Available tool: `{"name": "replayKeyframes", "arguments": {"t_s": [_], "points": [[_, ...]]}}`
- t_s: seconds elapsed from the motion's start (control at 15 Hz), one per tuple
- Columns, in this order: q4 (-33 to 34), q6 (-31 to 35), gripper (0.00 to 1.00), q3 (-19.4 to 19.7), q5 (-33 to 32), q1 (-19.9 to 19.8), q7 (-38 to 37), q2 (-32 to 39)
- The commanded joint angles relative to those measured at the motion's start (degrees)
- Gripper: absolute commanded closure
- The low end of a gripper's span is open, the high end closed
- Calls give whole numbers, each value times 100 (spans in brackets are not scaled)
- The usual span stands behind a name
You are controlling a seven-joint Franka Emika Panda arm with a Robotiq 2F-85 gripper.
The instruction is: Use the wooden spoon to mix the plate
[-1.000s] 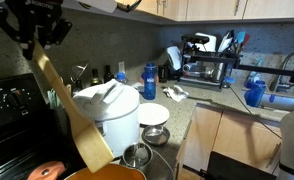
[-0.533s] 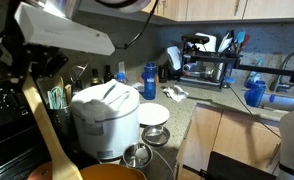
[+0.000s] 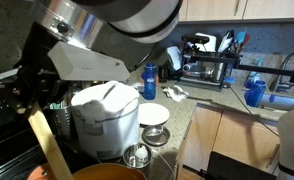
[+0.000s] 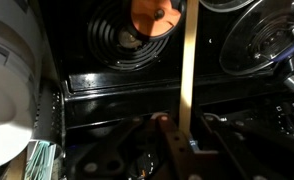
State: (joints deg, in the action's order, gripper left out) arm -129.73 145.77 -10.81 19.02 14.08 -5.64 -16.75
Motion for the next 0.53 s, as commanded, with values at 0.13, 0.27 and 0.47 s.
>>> {"name": "replayKeyframes", "arguments": {"t_s": [0.13, 0.27, 0.47], "points": [[-727, 123, 64, 61, 16, 125, 405, -530], [-828, 120, 56, 66, -27, 118, 408, -595], [-862, 83, 34, 60, -139, 62, 368, -612]]}}
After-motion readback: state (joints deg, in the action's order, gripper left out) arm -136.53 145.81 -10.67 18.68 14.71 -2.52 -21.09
